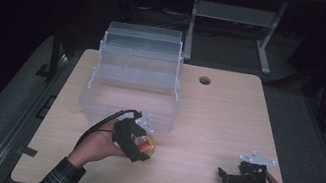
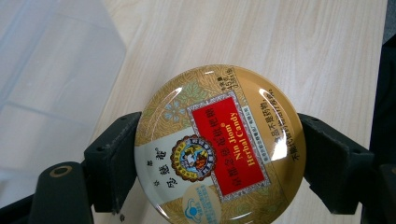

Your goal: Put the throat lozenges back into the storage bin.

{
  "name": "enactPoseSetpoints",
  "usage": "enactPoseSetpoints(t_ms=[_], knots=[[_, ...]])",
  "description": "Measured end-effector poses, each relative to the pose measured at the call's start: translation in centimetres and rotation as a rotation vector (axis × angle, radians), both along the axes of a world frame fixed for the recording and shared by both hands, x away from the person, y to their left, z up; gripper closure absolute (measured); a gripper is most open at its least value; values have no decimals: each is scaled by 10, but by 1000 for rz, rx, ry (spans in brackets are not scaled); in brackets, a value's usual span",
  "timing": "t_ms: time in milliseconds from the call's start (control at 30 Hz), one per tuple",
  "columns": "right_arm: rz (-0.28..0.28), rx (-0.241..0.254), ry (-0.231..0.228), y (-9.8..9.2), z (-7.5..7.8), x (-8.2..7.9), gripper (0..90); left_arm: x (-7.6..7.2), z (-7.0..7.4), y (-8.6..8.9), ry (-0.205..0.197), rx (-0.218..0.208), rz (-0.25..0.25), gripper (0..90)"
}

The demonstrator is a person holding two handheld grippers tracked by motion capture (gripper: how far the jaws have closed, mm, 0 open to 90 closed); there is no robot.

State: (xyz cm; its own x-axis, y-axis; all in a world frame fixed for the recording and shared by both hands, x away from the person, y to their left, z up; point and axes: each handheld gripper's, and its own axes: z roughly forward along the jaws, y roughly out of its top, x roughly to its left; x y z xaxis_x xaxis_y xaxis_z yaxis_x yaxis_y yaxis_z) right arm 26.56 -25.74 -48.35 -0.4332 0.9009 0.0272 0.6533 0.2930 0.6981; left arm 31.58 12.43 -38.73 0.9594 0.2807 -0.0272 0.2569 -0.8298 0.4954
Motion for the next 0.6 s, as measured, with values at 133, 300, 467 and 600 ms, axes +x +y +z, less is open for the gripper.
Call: enactPoseSetpoints(t_ms=[133, 300, 467, 600], knots=[[0, 0, 0, 0, 0, 0, 0, 1, 2, 5, 2, -5, 12, 195], [0, 0, 0, 0, 0, 0, 0, 3, 4, 11, -3, -3, 32, 195], [0, 0, 0, 0, 0, 0, 0, 5, 7, 17, -9, 0, 45, 195], [0, 0, 0, 0, 0, 0, 0, 6, 7, 23, -9, 0, 59, 195]])
